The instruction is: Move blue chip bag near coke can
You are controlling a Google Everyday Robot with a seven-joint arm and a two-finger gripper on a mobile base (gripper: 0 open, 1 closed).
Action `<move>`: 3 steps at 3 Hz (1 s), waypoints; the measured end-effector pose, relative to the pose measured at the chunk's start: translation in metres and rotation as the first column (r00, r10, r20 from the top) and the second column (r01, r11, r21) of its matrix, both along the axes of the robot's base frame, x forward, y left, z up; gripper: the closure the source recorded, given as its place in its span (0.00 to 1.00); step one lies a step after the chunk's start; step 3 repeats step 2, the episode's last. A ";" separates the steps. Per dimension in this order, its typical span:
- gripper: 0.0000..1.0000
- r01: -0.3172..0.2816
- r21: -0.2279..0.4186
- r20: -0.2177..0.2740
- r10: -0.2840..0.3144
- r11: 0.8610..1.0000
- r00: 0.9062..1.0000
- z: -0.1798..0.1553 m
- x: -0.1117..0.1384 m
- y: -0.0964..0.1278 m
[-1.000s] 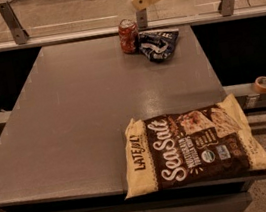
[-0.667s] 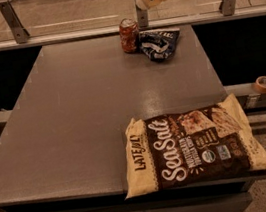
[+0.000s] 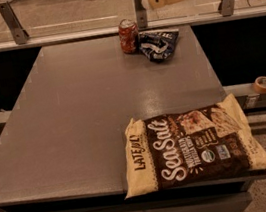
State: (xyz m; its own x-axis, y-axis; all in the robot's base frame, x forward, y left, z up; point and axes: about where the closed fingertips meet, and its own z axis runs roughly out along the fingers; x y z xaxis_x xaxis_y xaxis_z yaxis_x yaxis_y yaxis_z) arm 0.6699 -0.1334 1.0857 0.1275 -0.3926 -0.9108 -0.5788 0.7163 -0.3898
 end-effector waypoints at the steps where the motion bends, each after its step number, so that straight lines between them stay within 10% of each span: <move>1: 0.00 0.084 0.025 0.107 -0.086 0.996 0.991 0.035 0.013 -0.059; 2: 0.00 0.196 0.017 0.267 -0.193 0.980 0.944 0.097 0.011 -0.116; 3: 0.00 0.196 0.017 0.267 -0.193 0.980 0.944 0.097 0.011 -0.116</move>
Offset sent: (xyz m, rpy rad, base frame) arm -0.0007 -0.1960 0.1830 -0.0579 -0.4952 -0.3625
